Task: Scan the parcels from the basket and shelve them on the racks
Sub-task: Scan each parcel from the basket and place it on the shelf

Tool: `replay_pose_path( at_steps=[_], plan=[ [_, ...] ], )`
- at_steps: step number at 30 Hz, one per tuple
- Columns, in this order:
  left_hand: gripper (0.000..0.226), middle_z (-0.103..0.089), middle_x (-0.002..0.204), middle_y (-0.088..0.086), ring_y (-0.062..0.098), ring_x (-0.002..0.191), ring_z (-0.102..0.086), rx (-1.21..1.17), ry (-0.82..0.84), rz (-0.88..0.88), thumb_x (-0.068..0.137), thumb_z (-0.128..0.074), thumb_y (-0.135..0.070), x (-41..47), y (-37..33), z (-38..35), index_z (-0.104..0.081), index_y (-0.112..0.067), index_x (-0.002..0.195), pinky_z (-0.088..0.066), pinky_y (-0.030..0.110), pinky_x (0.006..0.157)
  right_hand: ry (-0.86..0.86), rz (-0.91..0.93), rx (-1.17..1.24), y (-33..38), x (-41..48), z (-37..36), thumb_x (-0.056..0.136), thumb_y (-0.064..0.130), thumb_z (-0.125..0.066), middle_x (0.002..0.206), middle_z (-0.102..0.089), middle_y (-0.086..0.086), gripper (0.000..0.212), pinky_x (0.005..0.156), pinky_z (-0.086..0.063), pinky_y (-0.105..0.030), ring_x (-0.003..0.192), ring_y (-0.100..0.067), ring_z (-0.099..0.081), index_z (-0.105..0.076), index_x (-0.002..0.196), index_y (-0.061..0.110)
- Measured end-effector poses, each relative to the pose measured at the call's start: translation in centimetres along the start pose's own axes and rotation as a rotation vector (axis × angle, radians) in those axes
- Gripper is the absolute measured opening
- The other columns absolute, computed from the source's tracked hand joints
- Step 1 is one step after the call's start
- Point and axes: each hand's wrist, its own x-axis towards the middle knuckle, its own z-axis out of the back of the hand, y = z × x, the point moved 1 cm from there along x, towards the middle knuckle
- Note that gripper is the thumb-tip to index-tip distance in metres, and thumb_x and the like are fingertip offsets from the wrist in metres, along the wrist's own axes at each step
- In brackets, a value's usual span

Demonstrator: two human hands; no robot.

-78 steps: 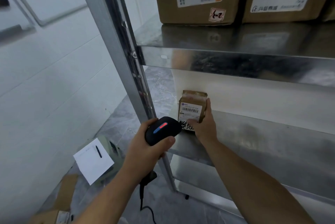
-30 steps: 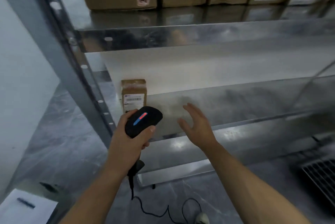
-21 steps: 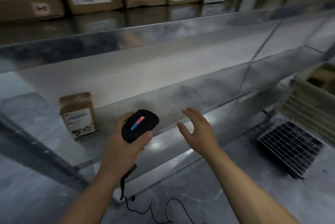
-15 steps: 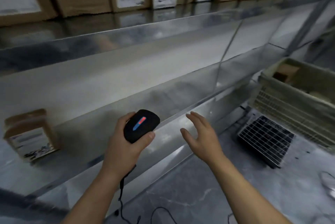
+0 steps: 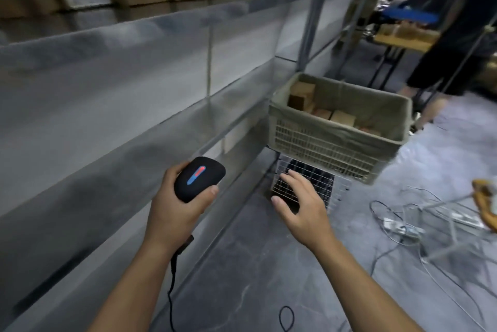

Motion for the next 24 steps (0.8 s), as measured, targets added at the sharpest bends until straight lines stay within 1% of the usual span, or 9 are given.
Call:
replay_pose_path(
  at_steps=[2,6,8,10,12,15,18,21,24],
  plan=[
    [0.058,-0.072,0.101,-0.023,0.021,0.089,-0.073,-0.007,0.045,-0.004,0.054,-0.080,-0.061,1.2,-0.4,-2.5,-0.058,-0.062,0.107,-0.060,0.052,0.086,-0.039,-0.039,0.002,-1.3,0.5,1.5,0.086,0.067,-0.044,0.155,-0.043,0.006,0.074,0.109,-0.013,-0.002,0.141,0.002,-0.029,-0.054,0.144,0.022],
    [0.056,-0.071,0.100,-0.026,0.018,0.088,-0.073,0.001,0.144,0.003,0.058,-0.082,-0.055,3.7,-0.7,-7.0,-0.057,-0.060,0.108,-0.061,0.046,0.083,-0.106,-0.117,-0.003,-4.0,1.7,3.6,0.086,0.066,-0.044,0.156,-0.043,0.005,0.073,0.107,-0.014,-0.002,0.145,-0.003,-0.031,-0.053,0.145,0.023],
    [0.053,-0.071,0.099,-0.025,0.020,0.085,-0.073,-0.007,0.183,0.017,0.062,-0.082,-0.048,5.0,-0.8,-9.1,-0.057,-0.060,0.107,-0.061,0.038,0.077,-0.126,-0.156,0.002,-5.4,2.5,4.1,0.088,0.063,-0.047,0.155,-0.043,0.004,0.070,0.106,-0.011,0.001,0.144,-0.001,-0.030,-0.054,0.144,0.021],
    [0.050,-0.071,0.099,-0.025,0.020,0.086,-0.073,-0.009,0.211,0.019,0.064,-0.082,-0.045,6.4,-0.9,-11.1,-0.057,-0.061,0.105,-0.060,0.036,0.077,-0.125,-0.175,0.008,-6.5,3.6,4.6,0.088,0.062,-0.048,0.155,-0.043,0.005,0.070,0.107,-0.010,0.002,0.142,0.002,-0.028,-0.054,0.144,0.021],
    [0.050,-0.071,0.100,-0.025,0.019,0.086,-0.072,-0.005,0.226,0.022,0.063,-0.082,-0.047,8.3,-1.0,-13.1,-0.057,-0.062,0.104,-0.061,0.041,0.083,-0.142,-0.190,0.014,-7.8,5.3,5.1,0.089,0.060,-0.051,0.155,-0.043,0.005,0.067,0.107,-0.011,0.002,0.140,0.004,-0.028,-0.054,0.144,0.021],
    [0.056,-0.073,0.104,-0.016,0.020,0.089,-0.072,-0.014,0.245,0.007,0.057,-0.082,-0.056,12.1,-1.1,-16.3,-0.058,-0.061,0.107,-0.060,0.049,0.089,-0.166,-0.210,0.007,-9.8,8.9,5.6,0.091,0.050,-0.055,0.153,-0.044,0.004,0.060,0.105,-0.011,0.003,0.137,0.006,-0.029,-0.055,0.143,0.020],
    [0.067,-0.073,0.110,-0.012,0.022,0.094,-0.072,-0.019,0.269,-0.015,0.055,-0.080,-0.060,16.6,-1.4,-19.6,-0.058,-0.053,0.118,-0.059,0.052,0.091,-0.193,-0.228,-0.010,-12.2,13.3,6.0,0.094,0.048,-0.057,0.152,-0.045,0.004,0.057,0.104,-0.011,0.004,0.139,0.002,-0.032,-0.054,0.143,0.019],
    [0.071,-0.072,0.109,-0.017,0.017,0.095,-0.072,-0.034,0.297,-0.019,0.055,-0.081,-0.060,21.8,-1.8,-22.6,-0.059,-0.049,0.121,-0.060,0.051,0.090,-0.199,-0.272,-0.007,-14.5,18.1,6.3,0.099,0.039,-0.062,0.154,-0.044,0.003,0.051,0.109,-0.016,-0.005,0.142,-0.004,-0.033,-0.052,0.145,0.021],
    [0.072,-0.072,0.108,-0.016,0.019,0.094,-0.072,-0.033,0.325,-0.025,0.055,-0.081,-0.060,26.5,-2.7,-25.3,-0.059,-0.047,0.122,-0.060,0.054,0.090,-0.228,-0.296,0.013,-15.9,22.2,7.0,0.099,0.037,-0.061,0.155,-0.042,0.005,0.052,0.112,-0.021,-0.016,0.140,0.002,-0.030,-0.049,0.147,0.022]
  ],
)
